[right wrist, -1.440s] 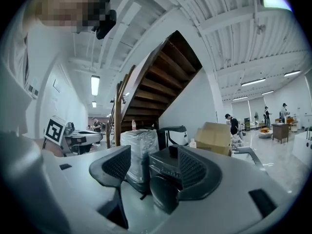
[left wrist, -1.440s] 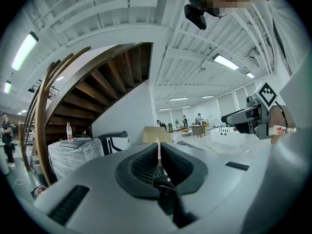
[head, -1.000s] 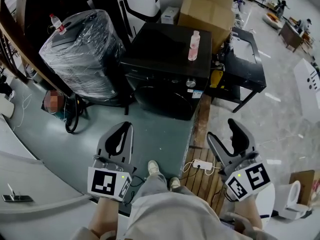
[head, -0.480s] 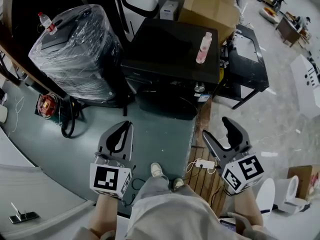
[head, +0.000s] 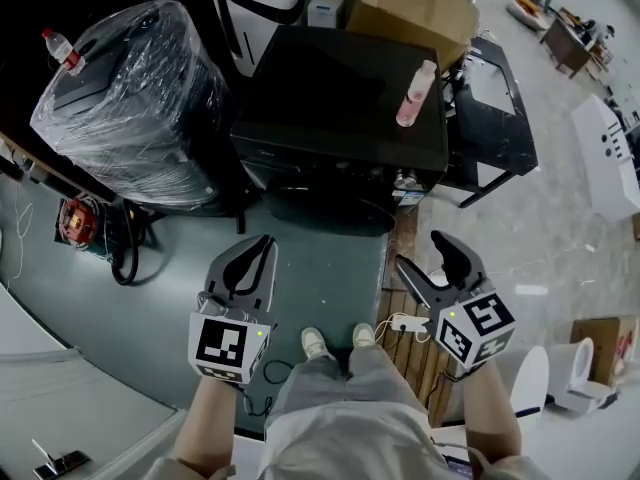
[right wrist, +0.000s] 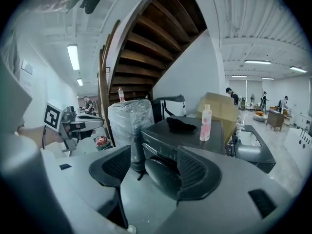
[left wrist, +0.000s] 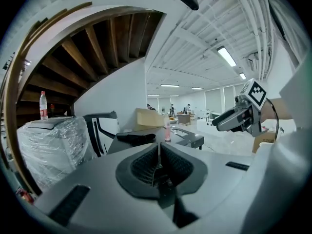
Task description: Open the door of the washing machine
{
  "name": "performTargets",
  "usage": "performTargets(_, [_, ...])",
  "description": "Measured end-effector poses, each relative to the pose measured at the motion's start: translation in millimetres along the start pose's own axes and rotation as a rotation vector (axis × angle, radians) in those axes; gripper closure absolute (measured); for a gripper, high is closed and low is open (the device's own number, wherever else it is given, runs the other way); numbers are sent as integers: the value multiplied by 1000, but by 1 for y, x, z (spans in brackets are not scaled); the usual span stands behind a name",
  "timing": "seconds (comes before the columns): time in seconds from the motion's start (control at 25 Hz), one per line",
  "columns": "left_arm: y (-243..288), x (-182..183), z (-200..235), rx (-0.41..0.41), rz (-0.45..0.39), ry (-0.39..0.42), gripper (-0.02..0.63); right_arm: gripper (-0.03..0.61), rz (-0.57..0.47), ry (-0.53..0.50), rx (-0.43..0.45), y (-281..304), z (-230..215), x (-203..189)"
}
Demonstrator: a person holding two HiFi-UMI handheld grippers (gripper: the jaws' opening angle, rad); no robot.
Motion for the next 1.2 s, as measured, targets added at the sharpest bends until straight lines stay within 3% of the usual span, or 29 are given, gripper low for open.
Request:
performTargets(0.28, [54,-32,2,-21,88,-42,581,267,98,34,19,59,-37,-37])
performTargets(0.76, [154,-87,-23,-11,207,-114,581,267,285,-1,112,146,-103,-116])
performTargets(1.2, [225,-164,-30,5,328,-197,583,267,371,8,166,217,-148,-187])
Point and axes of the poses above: the fingertips, and each gripper's own axes: y forward along the fingers, z to its left, x out of its top, the point moved 8 cm from there along -y, backward along the fingers, and after that the axes turned 5 degrees about -y, right-handed, at the moved point
